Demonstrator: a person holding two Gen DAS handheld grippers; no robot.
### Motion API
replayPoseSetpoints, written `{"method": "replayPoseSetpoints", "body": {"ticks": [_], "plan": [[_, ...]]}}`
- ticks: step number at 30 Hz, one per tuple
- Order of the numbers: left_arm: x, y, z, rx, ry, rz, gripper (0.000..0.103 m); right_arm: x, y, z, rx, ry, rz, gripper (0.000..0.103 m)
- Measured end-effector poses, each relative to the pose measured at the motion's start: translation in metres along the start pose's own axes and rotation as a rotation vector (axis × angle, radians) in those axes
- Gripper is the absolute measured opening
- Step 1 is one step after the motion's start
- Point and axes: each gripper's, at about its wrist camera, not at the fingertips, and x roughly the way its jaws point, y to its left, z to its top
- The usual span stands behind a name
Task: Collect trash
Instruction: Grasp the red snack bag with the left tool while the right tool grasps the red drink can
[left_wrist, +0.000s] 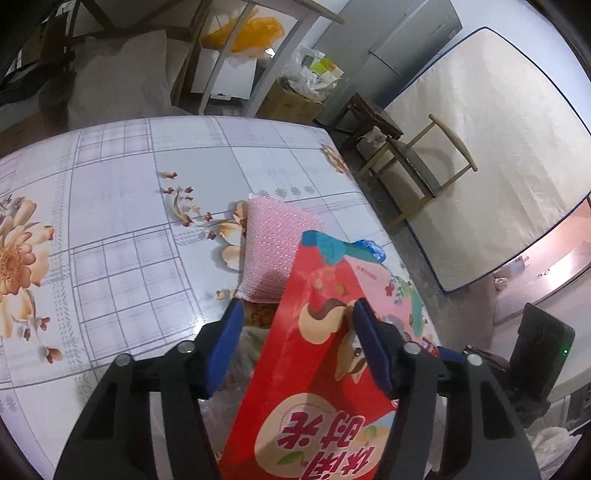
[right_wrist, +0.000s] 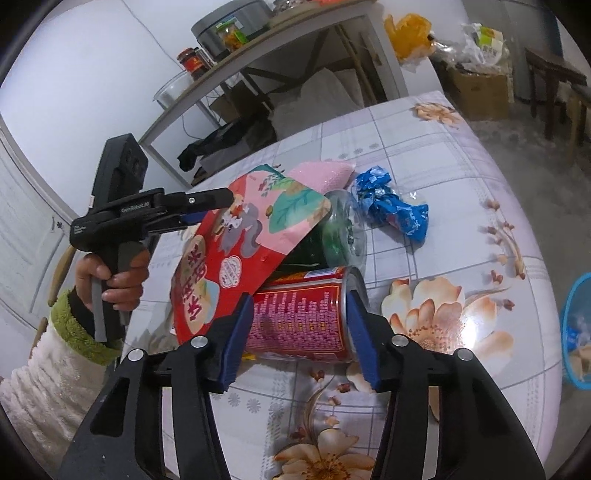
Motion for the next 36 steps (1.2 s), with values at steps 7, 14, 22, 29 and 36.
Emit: {"method": "replayPoseSetpoints", "body": {"ticks": [7,14,22,29,36], "plan": [[0.001,-0.008,-0.003,0.003,0.000,-0.023,0.039,0.006,-0.001,-0.003,-0.001,0.007,-0.005,0.039],[-0.005,-0.019,-0.011,0.008,0.004,-0.035,0.029,0.006,-0.002,-0.005,0.004,0.004,-0.008,0.037],[-0.025,-0.034,-0.034,-0.023,-0.014,-0.089,0.029,0.006,-0.001,-0.005,0.005,0.000,-0.013,0.036],[-0.027,-0.054,-0.064,-0.028,-0.013,-0.083,0.029,0.002,-0.002,-0.009,0.015,-0.006,-0.010,0.033],[-0.030,-0.053,-0.102,-0.102,-0.039,-0.092,0.019,-0.003,-0.004,-0.016,0.041,0.007,0.019,0.031]]}}
